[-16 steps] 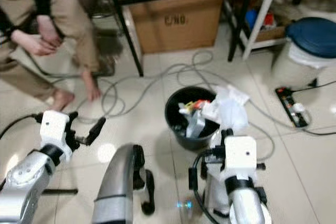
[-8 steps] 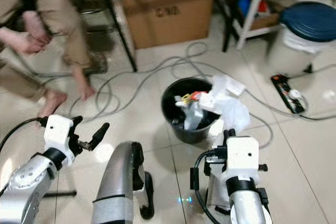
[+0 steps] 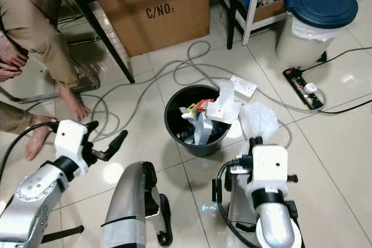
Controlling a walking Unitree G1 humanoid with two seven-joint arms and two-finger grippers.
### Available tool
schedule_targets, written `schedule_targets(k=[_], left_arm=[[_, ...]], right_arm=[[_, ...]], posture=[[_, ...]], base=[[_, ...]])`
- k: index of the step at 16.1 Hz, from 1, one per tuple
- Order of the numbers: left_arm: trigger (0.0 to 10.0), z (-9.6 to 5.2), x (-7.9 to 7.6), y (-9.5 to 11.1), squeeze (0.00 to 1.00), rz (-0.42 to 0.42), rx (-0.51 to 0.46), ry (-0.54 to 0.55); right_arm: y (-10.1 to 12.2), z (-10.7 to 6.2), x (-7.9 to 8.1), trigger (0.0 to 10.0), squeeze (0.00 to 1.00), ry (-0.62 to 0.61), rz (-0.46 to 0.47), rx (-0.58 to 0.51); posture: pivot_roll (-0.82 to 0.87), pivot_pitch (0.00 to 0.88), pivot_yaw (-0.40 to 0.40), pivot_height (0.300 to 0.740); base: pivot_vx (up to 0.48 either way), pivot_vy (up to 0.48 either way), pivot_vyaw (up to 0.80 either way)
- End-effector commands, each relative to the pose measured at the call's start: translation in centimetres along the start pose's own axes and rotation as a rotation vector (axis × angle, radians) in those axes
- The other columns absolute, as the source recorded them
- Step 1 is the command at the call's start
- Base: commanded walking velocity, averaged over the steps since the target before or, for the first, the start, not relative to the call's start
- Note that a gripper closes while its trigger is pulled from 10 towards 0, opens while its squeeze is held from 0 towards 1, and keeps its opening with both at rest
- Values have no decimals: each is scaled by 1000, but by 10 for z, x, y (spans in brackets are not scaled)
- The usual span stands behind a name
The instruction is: Picking trash to rubbish bin
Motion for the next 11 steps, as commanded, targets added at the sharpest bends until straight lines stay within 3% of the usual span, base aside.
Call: schedule_targets(k=[1, 5, 7, 9, 11], left_arm=[[10000, -2, -5, -1, 0, 13, 12, -27], [10000, 7, -11, 8, 0, 13, -10, -46], [10000, 16, -30, 14, 0, -23, -33, -143], [10000, 20, -34, 16, 0, -19, -39, -159], [10000, 25, -33, 19, 0, -23, -44, -177]], right_arm=[[-7, 0, -4, 0, 0, -15, 7, 21], [-12, 13, -15, 0, 0, -57, 34, 22], [-17, 22, -19, 0, 0, -67, 51, 35], [-18, 30, -22, 0, 0, -62, 43, 36], [-13, 50, -40, 0, 0, -77, 18, 16]], posture=[[-41, 361, 150, 581], [-12, 397, 173, 581], [2, 414, 182, 581], [7, 422, 185, 581], [16, 435, 190, 581]], base=[[0, 0, 0], [0, 0, 0], [0, 0, 0], [0, 0, 0], [0, 0, 0]])
Point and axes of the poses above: a point about 5 cm out from each wrist's last joint towards the gripper, its own z axis pointing out of the wrist towards the gripper, its own y axis along the axis of the wrist's last joint, x = y × z, the point moved 6 cm from there along z, pointing out of the wrist towards the gripper, and after that the axes turned 14 degrees about z, right-handed, at the moved point
